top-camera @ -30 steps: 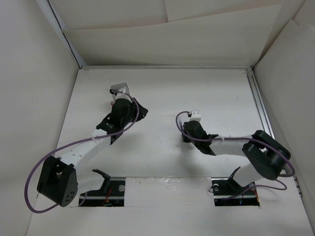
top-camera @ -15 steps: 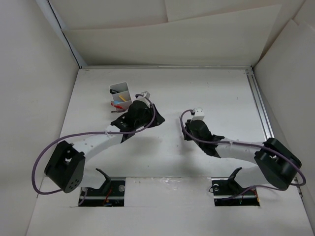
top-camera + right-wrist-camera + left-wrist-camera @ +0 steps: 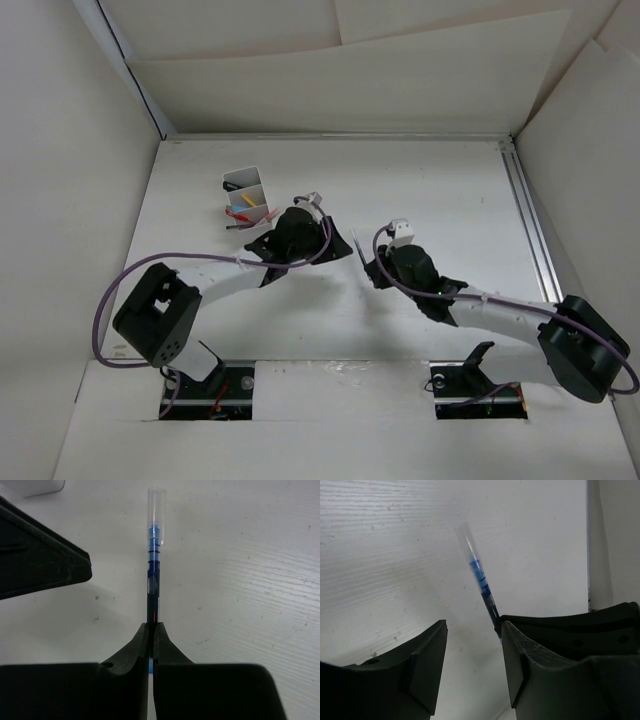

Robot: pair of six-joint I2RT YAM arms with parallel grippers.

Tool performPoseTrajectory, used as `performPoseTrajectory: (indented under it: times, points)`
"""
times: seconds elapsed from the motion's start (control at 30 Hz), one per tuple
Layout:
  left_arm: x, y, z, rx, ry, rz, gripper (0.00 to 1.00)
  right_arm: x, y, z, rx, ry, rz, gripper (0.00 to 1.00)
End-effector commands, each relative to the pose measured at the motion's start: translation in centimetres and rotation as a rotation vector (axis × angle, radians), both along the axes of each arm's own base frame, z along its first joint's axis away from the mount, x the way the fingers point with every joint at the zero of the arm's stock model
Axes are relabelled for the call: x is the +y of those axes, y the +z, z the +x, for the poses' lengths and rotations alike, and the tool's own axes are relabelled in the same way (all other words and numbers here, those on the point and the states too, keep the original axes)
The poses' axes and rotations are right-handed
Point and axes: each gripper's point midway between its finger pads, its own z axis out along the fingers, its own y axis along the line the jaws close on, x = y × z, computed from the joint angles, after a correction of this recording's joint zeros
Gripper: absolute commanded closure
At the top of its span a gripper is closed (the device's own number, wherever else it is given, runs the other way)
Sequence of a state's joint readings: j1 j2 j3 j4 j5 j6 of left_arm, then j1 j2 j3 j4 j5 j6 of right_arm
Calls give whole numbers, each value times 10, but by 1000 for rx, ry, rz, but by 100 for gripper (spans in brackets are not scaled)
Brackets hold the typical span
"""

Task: Sort the stationery into containers
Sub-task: Pick up the pen from the center of the board.

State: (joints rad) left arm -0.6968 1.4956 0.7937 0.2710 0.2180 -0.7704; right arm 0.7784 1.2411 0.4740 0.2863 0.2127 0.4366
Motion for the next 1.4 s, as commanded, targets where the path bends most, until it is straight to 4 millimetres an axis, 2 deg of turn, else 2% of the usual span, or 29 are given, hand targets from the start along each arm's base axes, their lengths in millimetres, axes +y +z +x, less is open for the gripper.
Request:
performPoseTrajectory:
  times: [0.0,0.03,0.17,0.3,0.33,0.4,0.43,0.53,0.57,0.63,0.67,0.8,0.83,0.9,0.93,1.03,1.07,1.13,1.17,1.2,1.27,1.3,1.33,1.37]
  points:
    - [-15,37,17,-92,0,-92,57,13,14,-8,-32,77,37,100]
    - [-16,26,17,-73,0,-77,57,14,14,-9,-29,85,40,100]
    - [-18,14,25,-57,12,-41,57,22,26,-17,-54,132,65,100]
    - [-22,7,32,-51,15,-20,57,26,31,-24,-60,160,83,100]
    - [-24,12,34,-60,15,-27,57,26,31,-24,-59,161,83,100]
    - [-24,3,35,-45,15,-15,57,28,31,-29,-60,183,79,100]
    - [-26,9,37,-59,15,-26,57,28,31,-29,-60,183,79,100]
    - [-28,10,36,-66,6,-39,66,26,30,-30,-60,183,79,100]
    - [-28,10,36,-60,10,-44,77,26,30,-30,-60,183,79,100]
    - [-29,10,35,-57,3,-48,87,26,30,-30,-60,183,79,100]
    - [-27,7,33,-50,2,-42,97,26,27,-30,-52,183,72,100]
    - [-28,12,32,-55,-6,-53,100,28,31,-29,-59,183,78,100]
    - [-27,13,30,-53,-6,-51,100,28,31,-29,-59,183,78,97]
    - [-21,17,31,-67,15,-28,100,28,34,-29,-65,183,84,79]
    - [-18,20,32,-73,27,-25,100,28,40,-29,-78,183,96,73]
    - [-9,33,34,-115,56,-6,100,27,48,-29,-96,184,112,74]
    - [-6,39,34,-125,70,-5,100,26,51,-30,-101,184,116,69]
    - [9,45,41,-139,117,18,100,23,53,-33,-99,184,115,56]
    - [17,45,42,-151,132,27,100,23,62,-33,-120,184,134,51]
    - [28,60,48,-174,163,10,100,20,64,-33,-130,179,126,45]
    - [49,63,55,-192,231,42,100,18,71,-35,-140,179,135,43]
    - [59,76,57,-218,267,39,100,15,77,-37,-152,179,145,41]
    - [79,76,63,-233,342,92,100,11,76,-39,-154,169,143,41]
    - [89,84,66,-254,392,109,100,11,76,-39,-154,169,143,41]
